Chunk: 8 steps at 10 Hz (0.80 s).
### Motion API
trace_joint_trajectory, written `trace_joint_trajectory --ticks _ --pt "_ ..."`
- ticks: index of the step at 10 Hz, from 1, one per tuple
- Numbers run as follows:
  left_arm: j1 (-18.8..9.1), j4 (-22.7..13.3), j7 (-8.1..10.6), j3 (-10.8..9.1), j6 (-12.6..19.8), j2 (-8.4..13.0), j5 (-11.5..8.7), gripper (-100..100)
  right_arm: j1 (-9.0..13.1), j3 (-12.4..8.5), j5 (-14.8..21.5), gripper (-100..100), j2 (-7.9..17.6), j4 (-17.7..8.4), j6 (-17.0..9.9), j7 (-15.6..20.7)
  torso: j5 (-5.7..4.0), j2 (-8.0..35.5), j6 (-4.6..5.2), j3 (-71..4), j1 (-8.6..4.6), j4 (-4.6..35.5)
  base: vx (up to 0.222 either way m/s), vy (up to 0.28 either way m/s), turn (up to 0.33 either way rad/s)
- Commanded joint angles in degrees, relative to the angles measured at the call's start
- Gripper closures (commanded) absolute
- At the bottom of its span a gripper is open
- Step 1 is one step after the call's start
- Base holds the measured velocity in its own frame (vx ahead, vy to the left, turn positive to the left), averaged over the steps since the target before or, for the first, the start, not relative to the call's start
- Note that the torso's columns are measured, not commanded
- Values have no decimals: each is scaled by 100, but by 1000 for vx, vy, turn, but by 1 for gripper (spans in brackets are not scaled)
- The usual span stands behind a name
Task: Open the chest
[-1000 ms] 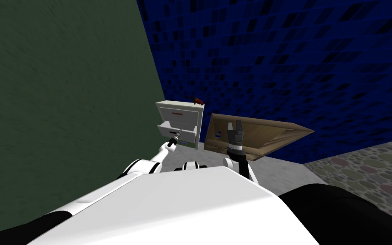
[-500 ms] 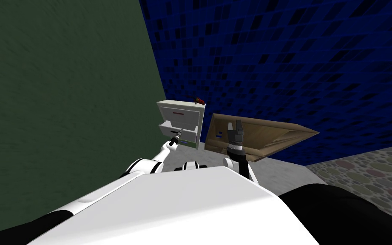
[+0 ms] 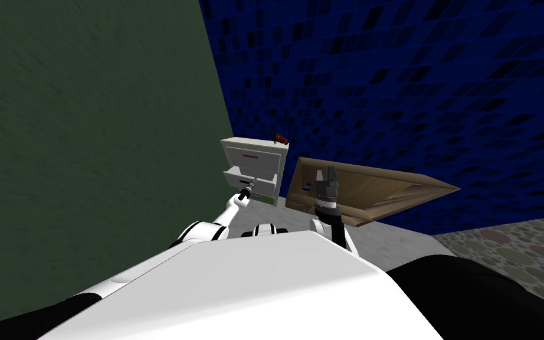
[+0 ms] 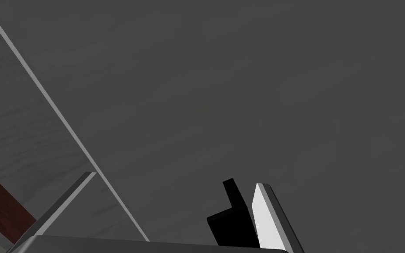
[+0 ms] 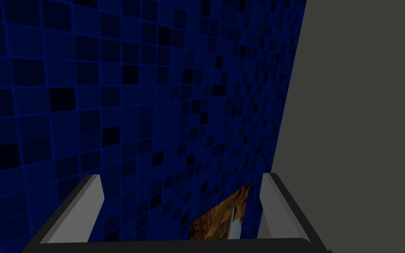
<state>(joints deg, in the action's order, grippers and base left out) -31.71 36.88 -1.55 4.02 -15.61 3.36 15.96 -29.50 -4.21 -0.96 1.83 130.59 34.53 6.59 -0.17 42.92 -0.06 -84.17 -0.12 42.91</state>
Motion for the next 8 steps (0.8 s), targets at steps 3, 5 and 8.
trace_joint_trajectory --ticks 3,5,8 --pt "35 225 6 -62 305 -221 203 0 0 0 0 0 0 0 0 0 -1 11 -6 8 -4 1 6 16 39" --pt "78 188 11 -60 334 -221 201 0 0 0 0 0 0 0 0 0 8 -22 5 -14 3 -24 0 0 0" --pt "112 157 14 -60 359 -221 201 0 0 0 0 0 0 0 0 0 13 -48 7 -31 7 -46 0 0 0"
